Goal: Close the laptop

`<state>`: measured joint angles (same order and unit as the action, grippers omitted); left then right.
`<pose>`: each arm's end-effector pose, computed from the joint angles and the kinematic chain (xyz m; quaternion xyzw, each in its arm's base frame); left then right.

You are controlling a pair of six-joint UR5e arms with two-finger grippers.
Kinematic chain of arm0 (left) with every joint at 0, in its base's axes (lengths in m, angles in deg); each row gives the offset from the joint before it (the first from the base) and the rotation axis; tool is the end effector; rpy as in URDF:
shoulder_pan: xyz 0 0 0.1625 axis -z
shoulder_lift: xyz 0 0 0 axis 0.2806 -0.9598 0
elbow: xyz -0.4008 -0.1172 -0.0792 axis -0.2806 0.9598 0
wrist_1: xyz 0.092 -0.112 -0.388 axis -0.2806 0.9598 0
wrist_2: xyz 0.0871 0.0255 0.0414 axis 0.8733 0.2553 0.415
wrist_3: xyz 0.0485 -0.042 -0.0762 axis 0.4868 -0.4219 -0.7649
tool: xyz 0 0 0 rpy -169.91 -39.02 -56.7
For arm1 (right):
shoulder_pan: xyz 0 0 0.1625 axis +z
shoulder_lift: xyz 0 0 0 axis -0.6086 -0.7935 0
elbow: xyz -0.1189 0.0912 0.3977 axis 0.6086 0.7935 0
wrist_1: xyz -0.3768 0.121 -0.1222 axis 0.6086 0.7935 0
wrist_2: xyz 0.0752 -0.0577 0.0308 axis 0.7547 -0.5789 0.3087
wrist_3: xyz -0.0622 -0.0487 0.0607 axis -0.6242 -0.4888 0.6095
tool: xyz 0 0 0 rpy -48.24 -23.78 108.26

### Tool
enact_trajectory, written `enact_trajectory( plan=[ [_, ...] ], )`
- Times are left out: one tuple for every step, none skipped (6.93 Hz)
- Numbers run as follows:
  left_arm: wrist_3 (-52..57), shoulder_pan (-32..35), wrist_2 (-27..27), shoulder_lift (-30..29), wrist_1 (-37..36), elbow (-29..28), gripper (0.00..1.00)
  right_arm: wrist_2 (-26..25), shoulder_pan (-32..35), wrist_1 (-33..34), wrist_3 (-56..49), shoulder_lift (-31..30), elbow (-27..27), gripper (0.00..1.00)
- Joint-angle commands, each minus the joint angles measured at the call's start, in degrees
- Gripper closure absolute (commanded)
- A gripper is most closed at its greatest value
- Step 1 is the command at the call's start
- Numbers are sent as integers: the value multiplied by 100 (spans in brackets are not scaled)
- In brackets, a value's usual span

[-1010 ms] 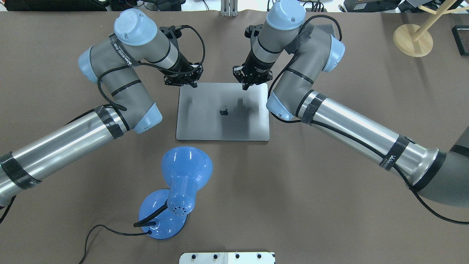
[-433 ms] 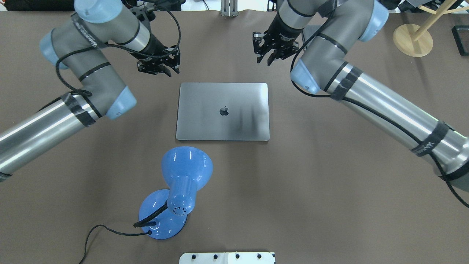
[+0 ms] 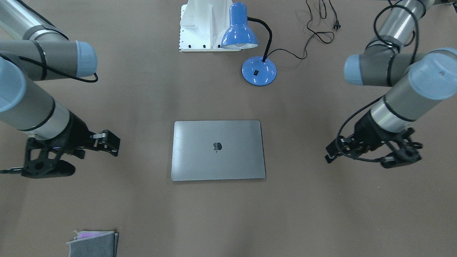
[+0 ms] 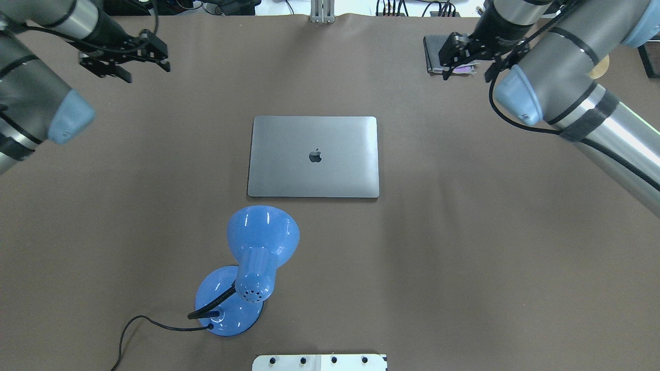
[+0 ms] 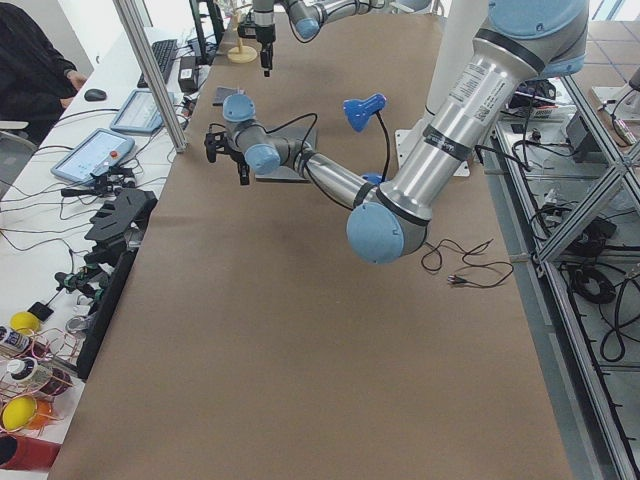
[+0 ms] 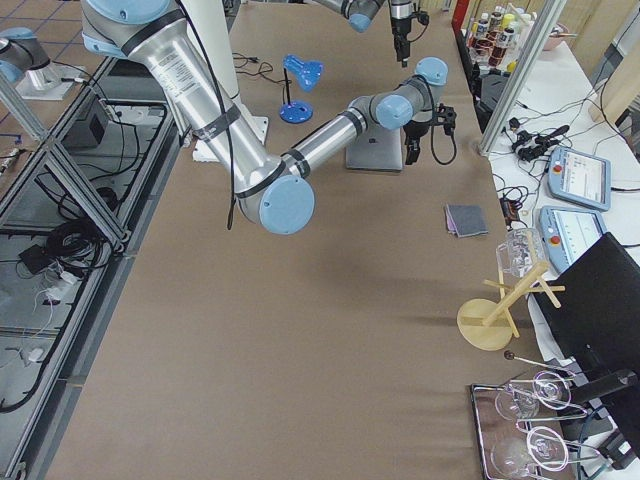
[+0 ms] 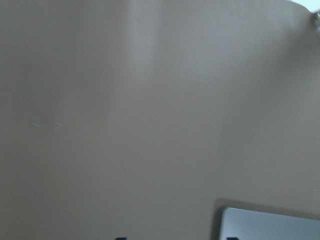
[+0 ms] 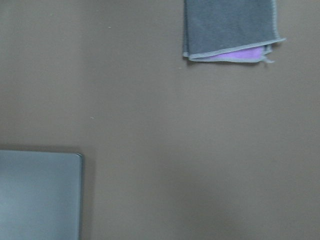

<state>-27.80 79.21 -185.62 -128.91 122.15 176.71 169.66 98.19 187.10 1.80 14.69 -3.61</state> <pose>0.2439 -0.6338 0.3460 0.0589 0.4595 -0.0995 0.8806 -0.2748 -0.6318 0.2944 0.0135 -0.4056 -0.0140 0.9139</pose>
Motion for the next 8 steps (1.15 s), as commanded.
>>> enact_trajectory(
  plan=[
    [2237, 780, -27, 1009, -1304, 1016, 2, -27, 738, 582, -1845, -883, -318, 0],
    [2857, 1132, -27, 1354, -1516, 1055, 2, 61, 1264, 565, -2932, -1279, -257, 0],
    [3559, 1475, -44, 1697, -1614, 986, 2, 262, 1756, 599, -3778, -1605, -248, 0],
    [3984, 1739, -53, 1961, -1624, 924, 2, 551, 2022, 539, -4022, -2009, -239, 0],
    [4154, 1855, -131, 2251, -1598, 845, 2, 563, 2208, 460, -4111, -2387, -274, 0],
    [4608, 2126, -367, 2306, -1554, 479, 2, 545, 2357, 415, -4156, -2608, -274, 0],
    [5082, 2398, -613, 2367, -1510, 128, 2, 554, 2463, 415, -4165, -2810, -335, 0],
    [5339, 2601, -616, 2394, -1510, -15, 2, 554, 2517, 398, -4095, -2908, -327, 0]
  ],
)
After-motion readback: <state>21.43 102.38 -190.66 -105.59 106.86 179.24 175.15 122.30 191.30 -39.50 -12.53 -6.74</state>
